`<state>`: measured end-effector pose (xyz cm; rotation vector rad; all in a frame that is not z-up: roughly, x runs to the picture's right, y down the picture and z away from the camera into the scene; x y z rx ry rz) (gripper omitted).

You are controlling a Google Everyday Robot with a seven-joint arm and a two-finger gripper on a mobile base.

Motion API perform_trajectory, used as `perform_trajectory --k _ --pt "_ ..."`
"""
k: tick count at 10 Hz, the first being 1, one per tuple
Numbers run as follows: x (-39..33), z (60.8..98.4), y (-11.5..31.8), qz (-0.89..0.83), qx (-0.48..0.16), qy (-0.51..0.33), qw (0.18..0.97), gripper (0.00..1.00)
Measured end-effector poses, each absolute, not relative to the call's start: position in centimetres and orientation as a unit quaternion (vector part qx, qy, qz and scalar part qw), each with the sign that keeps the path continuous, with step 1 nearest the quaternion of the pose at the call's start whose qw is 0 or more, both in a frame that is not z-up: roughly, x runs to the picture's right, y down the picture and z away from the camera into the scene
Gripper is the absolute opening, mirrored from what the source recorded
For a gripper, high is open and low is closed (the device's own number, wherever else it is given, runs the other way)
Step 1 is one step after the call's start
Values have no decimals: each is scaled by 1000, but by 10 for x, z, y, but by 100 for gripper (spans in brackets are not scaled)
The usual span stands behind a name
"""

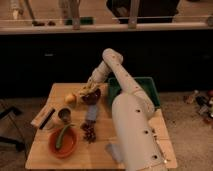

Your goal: Place banana in purple bowl

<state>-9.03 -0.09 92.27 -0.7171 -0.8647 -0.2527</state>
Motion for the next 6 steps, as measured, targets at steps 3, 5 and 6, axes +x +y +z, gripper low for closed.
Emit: perform_trajectory --k 3,5,6 --pt "-86 924 -3 -112 -339 -410 840 74" --pt "-80 927 -3 -106 -339 -409 840 80" --pt "-79 927 -3 -104 -340 -410 840 80"
